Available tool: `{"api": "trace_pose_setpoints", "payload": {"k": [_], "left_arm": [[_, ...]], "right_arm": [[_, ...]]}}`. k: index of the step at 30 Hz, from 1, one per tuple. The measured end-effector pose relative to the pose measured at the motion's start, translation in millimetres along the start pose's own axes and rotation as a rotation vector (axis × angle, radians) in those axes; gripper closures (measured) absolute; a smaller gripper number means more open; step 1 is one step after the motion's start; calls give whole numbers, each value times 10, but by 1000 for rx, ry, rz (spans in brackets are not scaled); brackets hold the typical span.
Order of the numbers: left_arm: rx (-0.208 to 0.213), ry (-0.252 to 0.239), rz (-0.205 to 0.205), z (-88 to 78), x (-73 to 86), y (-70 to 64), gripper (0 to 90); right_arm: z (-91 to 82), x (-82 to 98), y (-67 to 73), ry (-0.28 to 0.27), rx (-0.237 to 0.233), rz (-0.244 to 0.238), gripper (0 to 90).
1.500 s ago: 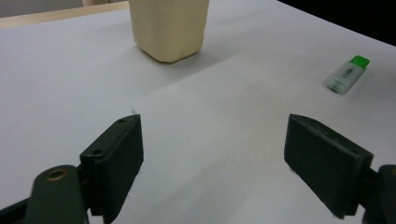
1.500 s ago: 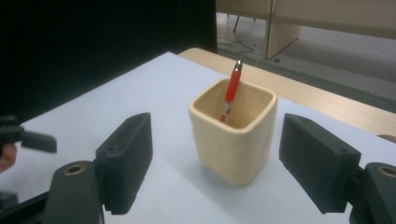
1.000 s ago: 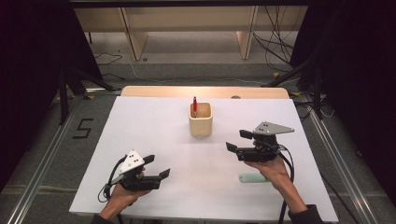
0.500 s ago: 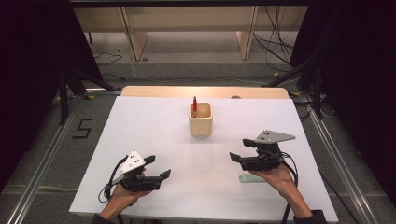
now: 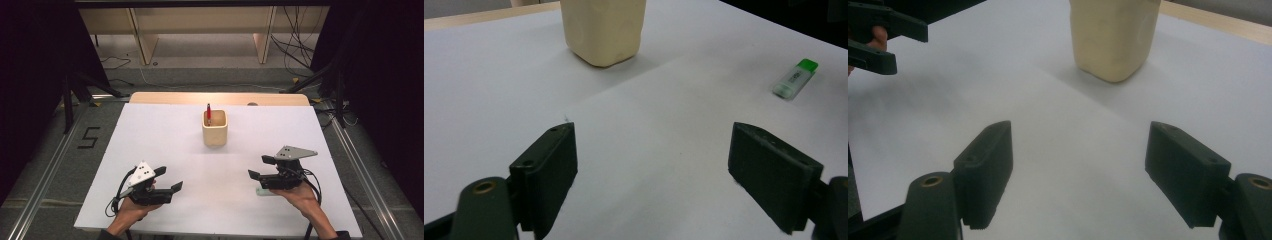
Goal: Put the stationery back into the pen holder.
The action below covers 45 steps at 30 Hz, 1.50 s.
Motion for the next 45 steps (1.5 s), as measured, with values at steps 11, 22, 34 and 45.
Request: {"api": "trace_pose_setpoints", "payload": {"k": [11,22,34,45], "left_arm": [[2,0,1,1,1,-8,193],[3,1,4,0,0,-14,193],[4,0,9,-6,-6,-23,193],[2,0,11,-2,-7,-29,194]], "right_arm": [[26,137,0,35,3,15,415],[17,261,74,51,-7,-2,647],[-10,380,133,67,-14,-15,796],[-51,469,141,80,-8,-20,893]]}}
Point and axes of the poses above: each handheld gripper's, and its own axes: z roughly forward along the jaws, x roughly out of its underside, y roughly to its left, the point moved 3 cm from there along z, roughly forward along the jaws, and after that the axes turned 1 degree about y, right-handed, at the moved point
